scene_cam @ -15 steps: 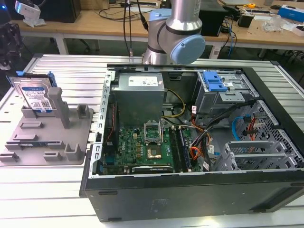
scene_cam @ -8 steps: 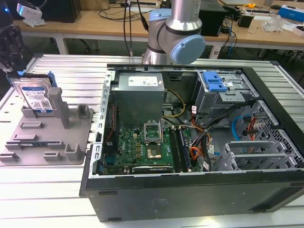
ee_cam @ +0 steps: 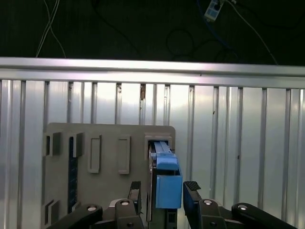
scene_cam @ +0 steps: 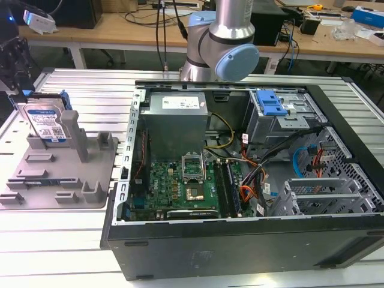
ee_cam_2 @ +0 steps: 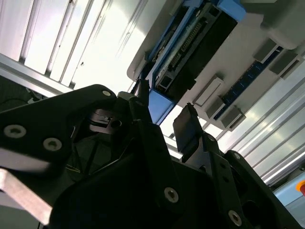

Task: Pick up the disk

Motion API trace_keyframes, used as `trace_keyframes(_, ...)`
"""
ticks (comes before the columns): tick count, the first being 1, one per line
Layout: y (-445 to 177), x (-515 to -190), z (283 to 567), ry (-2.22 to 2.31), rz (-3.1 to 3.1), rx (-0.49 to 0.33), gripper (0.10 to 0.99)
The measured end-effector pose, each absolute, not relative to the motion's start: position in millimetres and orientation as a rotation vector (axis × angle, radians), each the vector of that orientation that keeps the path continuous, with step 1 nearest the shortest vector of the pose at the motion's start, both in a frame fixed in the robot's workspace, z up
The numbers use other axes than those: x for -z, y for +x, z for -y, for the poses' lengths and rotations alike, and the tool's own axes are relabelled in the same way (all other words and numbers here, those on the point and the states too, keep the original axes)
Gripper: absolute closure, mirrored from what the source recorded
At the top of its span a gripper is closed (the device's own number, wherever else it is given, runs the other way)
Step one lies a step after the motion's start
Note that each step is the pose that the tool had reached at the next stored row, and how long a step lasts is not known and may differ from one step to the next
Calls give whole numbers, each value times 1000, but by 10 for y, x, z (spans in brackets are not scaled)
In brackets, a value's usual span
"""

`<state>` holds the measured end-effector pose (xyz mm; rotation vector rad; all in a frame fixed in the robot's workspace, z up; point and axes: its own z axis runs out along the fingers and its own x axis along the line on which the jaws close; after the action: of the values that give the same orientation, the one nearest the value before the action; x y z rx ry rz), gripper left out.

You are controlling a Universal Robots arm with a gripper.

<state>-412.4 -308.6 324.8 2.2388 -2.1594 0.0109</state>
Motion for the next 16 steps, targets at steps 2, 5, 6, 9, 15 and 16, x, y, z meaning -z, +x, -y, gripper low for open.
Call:
trace_keyframes(2,-4127,-3225,3086,2240,2158,-11,604)
trace_keyframes(5,-4128,-3190,3086,2241,2157,-12,604)
trace_keyframes(6,-4128,-3178,3086,2241,2156,-12,604)
trace_keyframes(9,-4128,-3156,3083,2242,2155,-13,604)
trace_keyframes(15,-4128,-3105,3076,2242,2151,-16,604)
trace_keyframes(16,-4128,-3097,3076,2242,2151,-17,604)
